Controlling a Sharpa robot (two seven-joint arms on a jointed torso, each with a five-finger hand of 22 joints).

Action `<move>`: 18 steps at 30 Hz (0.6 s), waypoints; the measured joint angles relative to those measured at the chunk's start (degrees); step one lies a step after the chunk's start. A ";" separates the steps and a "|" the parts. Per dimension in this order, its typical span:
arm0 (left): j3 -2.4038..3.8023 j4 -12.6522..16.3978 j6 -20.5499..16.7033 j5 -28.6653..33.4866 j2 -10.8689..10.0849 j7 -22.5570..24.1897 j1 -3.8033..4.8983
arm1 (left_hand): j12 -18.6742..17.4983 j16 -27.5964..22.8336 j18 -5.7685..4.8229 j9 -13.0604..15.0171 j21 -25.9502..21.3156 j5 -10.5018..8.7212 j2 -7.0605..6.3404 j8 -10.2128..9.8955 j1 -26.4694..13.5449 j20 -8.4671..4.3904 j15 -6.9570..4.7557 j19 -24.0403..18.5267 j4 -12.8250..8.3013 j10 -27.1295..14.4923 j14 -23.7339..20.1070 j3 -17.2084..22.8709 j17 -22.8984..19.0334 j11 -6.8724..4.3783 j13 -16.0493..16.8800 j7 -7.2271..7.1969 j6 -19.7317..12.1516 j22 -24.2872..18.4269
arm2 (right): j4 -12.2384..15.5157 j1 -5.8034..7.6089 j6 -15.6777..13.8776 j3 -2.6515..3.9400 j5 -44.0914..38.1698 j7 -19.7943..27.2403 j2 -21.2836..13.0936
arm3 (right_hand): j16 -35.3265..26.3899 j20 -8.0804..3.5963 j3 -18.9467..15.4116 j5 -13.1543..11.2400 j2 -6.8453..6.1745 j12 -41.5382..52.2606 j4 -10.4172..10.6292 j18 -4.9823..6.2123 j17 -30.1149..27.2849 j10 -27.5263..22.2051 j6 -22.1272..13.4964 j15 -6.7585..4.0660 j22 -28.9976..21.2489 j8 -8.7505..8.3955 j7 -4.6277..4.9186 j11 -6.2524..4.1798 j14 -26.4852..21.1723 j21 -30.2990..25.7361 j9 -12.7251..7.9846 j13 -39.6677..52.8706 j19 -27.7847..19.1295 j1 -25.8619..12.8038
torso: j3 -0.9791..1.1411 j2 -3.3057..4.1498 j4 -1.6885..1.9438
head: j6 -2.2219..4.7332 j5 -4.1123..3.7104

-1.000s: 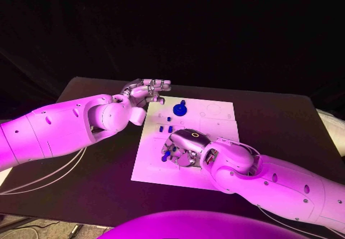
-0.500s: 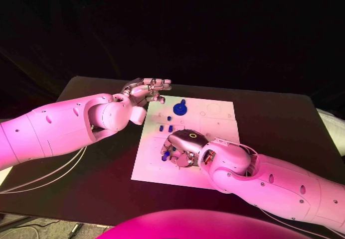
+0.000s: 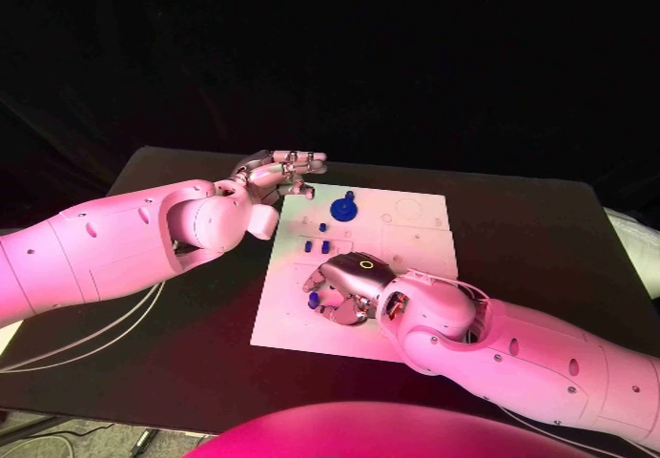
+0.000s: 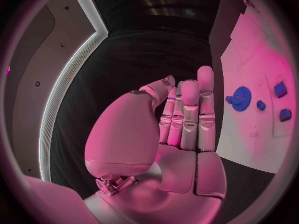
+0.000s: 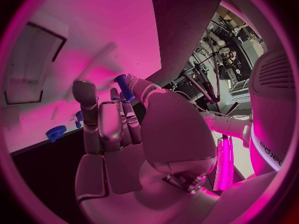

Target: Assemble the parts on the task board

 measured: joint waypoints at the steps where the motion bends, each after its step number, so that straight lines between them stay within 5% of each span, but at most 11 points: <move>1: 0.00 0.00 0.01 0.00 0.00 0.00 0.00 | 0.00 0.00 0.00 0.00 0.00 0.00 0.00 0.00 0.00 0.00 0.00 0.00 0.00 0.00 0.00 0.00 0.00 0.00 0.00 0.00 0.00 0.00 | 0.20 -0.05 -0.35 0.01 -0.01 -0.04 -0.14 | 0.00 0.00 -0.38 0.00 0.00 0.15 -0.04 -0.01 -0.01 -0.26 0.00 0.00 -0.01 0.00 0.00 0.10 0.00 0.00 0.00 0.00 0.00 0.00 | 0.01 0.00 0.00 | 0.01 -0.01; 8: 0.00 -0.15 0.14 0.00 -0.05 -0.05 -0.01 | 0.00 0.00 0.00 0.00 0.00 0.00 0.00 0.00 0.00 0.00 0.19 0.00 -0.24 0.00 -0.19 -0.24 -0.21 0.00 0.00 0.00 0.00 0.00 | 3.64 -0.50 -4.64 0.41 0.43 -0.08 -3.22 | -0.57 0.30 -2.41 0.30 0.00 1.52 -0.01 0.00 -0.95 -0.24 0.53 0.00 0.53 0.00 0.53 0.08 0.00 0.00 0.19 0.19 0.31 0.00 | 0.08 -0.01 -0.03 | 0.18 -0.28; 14: -0.03 -0.41 0.24 0.00 -0.14 -0.10 -0.06 | 0.00 0.00 0.00 0.00 0.00 0.00 0.00 0.00 0.00 0.00 0.02 0.00 -0.24 0.00 -0.36 -0.24 -0.26 0.00 0.00 0.00 0.00 0.00 | 9.22 -0.53 -8.90 3.61 2.73 -0.01 -9.70 | -0.57 -0.02 -3.43 0.66 0.41 3.64 0.07 0.00 -1.08 2.84 1.27 0.00 0.79 0.00 0.69 -0.60 0.00 0.15 0.18 0.42 0.63 0.37 | 0.09 -0.08 -0.24 | 0.62 -0.92; 18: -0.10 -0.42 0.30 0.00 -0.24 -0.15 -0.09 | 0.00 0.00 0.00 0.00 0.00 0.00 0.00 0.00 0.00 0.00 0.00 0.00 -0.24 0.00 -0.41 -0.24 -0.26 0.00 0.00 0.00 0.00 0.00 | 12.23 -0.44 -10.02 5.15 6.66 -0.69 -15.97 | 1.19 -0.57 -4.22 0.66 1.17 7.16 0.86 0.00 1.71 9.95 3.53 -0.68 3.96 0.75 0.43 -1.49 -0.21 2.38 0.48 1.28 2.64 -0.39 | 0.11 -0.23 -0.48 | 0.94 -1.81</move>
